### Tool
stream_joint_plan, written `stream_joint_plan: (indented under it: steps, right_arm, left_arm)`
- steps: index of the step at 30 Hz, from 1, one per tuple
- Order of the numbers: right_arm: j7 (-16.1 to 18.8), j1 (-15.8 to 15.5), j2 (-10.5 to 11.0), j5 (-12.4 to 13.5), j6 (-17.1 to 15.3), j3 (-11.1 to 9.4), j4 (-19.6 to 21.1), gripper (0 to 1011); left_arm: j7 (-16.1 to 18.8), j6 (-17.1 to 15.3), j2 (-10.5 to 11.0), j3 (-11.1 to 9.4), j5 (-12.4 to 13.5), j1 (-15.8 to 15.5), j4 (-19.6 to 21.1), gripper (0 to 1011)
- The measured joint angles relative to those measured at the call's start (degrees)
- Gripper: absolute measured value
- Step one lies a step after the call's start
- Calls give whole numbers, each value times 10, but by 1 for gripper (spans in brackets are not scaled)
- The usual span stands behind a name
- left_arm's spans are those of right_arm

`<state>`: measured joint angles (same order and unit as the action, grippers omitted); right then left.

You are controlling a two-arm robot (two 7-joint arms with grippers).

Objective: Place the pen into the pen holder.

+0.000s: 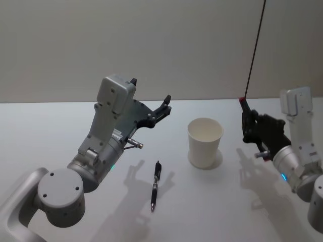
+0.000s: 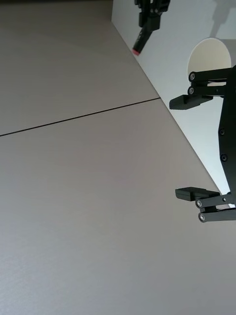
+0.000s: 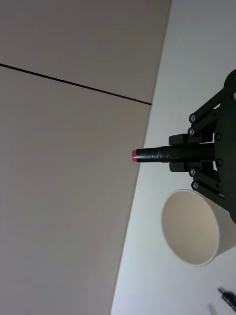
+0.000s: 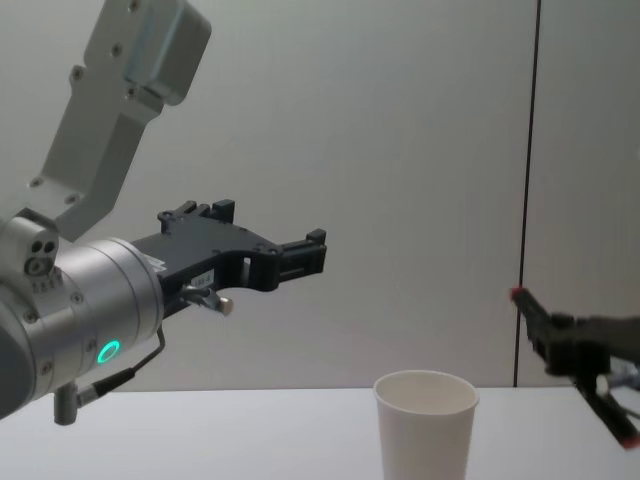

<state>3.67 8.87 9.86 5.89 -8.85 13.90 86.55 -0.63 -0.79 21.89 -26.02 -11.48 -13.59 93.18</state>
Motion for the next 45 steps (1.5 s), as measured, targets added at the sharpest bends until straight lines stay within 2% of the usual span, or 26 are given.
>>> stream_joint_plan:
  steps: [1, 3, 7, 14, 22, 29, 30, 32, 45]
  right_arm:
    - [0, 0, 0, 0, 0, 0, 0, 184]
    - [1, -1, -1, 0, 26, 0, 5, 184]
    - [3, -1, -2, -1, 52, 1, 10, 184]
    - [10, 4, -10, -7, 116, 5, 12, 184]
    - [19, 23, -28, -22, 190, 15, -9, 184]
    - [24, 60, -56, -47, 258, 27, -64, 184]
    - [24, 60, -56, -47, 258, 27, -64, 184]
    - [24, 75, -66, -57, 278, 30, -90, 184]
    - [13, 131, -98, -96, 331, 38, -195, 184]
  left_arm:
    - [0, 0, 0, 0, 0, 0, 0, 1004]
    - [0, 0, 0, 0, 0, 0, 0, 1004]
    - [0, 0, 0, 0, 0, 0, 0, 1004]
    - [0, 0, 0, 0, 0, 0, 0, 1004]
    - [0, 0, 0, 0, 0, 0, 0, 1004]
    - [0, 0, 0, 0, 0, 0, 0, 1004]
    - [0, 0, 0, 0, 0, 0, 0, 1004]
    - [0, 0, 0, 0, 0, 0, 0, 1004]
    - [0, 0, 0, 0, 0, 0, 0, 1004]
